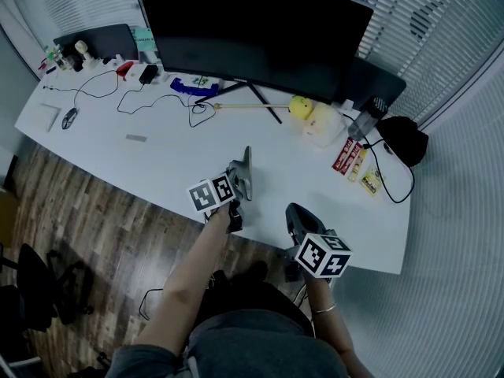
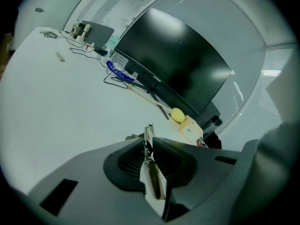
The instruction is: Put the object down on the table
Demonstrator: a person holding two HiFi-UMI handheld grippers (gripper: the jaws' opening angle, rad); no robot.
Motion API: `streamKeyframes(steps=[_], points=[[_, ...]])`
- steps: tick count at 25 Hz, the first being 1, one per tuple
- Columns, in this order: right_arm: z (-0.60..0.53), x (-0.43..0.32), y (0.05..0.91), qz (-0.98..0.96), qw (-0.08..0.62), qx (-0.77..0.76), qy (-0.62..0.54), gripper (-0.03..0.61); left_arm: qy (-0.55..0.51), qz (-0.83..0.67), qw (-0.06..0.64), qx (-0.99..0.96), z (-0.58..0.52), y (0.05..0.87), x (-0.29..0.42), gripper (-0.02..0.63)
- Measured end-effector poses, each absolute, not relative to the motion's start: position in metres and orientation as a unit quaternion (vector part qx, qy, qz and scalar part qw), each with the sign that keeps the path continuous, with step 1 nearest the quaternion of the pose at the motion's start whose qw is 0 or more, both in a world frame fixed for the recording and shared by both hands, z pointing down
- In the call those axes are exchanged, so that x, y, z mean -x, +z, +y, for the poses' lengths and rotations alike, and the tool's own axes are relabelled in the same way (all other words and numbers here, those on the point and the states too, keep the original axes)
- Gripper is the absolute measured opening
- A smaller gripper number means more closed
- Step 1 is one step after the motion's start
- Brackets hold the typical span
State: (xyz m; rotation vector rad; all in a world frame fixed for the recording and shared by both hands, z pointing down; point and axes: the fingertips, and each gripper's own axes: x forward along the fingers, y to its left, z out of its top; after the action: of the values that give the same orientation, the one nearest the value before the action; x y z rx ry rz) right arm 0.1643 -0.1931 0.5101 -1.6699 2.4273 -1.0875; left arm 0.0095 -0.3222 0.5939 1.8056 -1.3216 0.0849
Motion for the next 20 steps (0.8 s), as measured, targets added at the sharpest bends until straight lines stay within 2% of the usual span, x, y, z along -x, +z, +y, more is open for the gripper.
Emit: streamKeyframes(steps=[7,20], points=[[-0.190,-0.163,0.511,0.773,0.001,0.531,-0.347,0.006,0.042,-0.537,0.437,-0.720,-0.316,0.596,-0.002,0.100],[-0.182,-0.144,0.508,0.783,-0.006,0.526,-0.332,0.006,0.075,-0.549,0.360,-0.751,-0.294,0.572,0.028,0.100]])
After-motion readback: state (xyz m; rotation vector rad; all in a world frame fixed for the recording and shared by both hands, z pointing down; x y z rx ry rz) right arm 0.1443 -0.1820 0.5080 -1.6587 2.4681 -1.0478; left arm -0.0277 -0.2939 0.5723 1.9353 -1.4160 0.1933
